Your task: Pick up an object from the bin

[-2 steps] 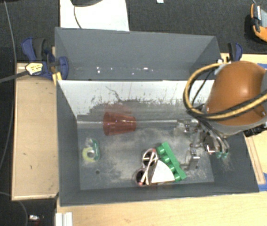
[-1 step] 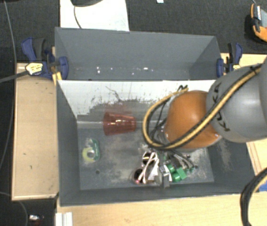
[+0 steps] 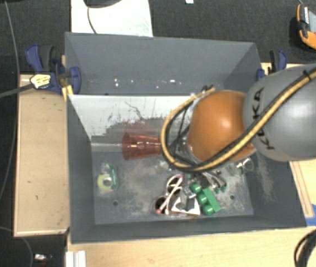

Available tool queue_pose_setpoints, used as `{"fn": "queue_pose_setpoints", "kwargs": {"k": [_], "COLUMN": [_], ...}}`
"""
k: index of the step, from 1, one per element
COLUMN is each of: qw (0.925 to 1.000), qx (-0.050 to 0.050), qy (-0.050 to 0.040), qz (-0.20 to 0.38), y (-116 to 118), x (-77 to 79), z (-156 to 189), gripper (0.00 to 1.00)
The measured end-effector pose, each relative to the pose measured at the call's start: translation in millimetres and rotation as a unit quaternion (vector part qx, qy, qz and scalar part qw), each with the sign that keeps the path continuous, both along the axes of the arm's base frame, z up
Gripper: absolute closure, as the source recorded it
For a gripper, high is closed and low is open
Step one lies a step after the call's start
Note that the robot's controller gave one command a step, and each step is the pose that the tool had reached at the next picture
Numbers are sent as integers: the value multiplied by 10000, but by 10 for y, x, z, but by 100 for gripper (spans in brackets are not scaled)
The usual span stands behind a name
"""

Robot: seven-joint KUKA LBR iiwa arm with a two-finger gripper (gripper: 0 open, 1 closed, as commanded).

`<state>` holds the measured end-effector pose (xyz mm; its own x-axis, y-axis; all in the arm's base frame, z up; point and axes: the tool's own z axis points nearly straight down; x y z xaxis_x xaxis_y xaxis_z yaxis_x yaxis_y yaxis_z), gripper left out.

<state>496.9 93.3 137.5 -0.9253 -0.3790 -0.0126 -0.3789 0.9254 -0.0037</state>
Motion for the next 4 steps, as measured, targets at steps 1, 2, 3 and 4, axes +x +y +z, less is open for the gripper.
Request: {"fn": "queue_pose_setpoints", "kwargs": {"k": [1,2,3,4], "qw": [9974,9640,9994,9994], "qx": [-7,-31,6,6], "qy": [78,2,44,44], "qz": [719,2658,345,345], "y": [126,-176,-558,-558], "x": [-205,262,-43,-43], "z": [-385,-675,-674,-674], "gripper": [0,0,100,100]}}
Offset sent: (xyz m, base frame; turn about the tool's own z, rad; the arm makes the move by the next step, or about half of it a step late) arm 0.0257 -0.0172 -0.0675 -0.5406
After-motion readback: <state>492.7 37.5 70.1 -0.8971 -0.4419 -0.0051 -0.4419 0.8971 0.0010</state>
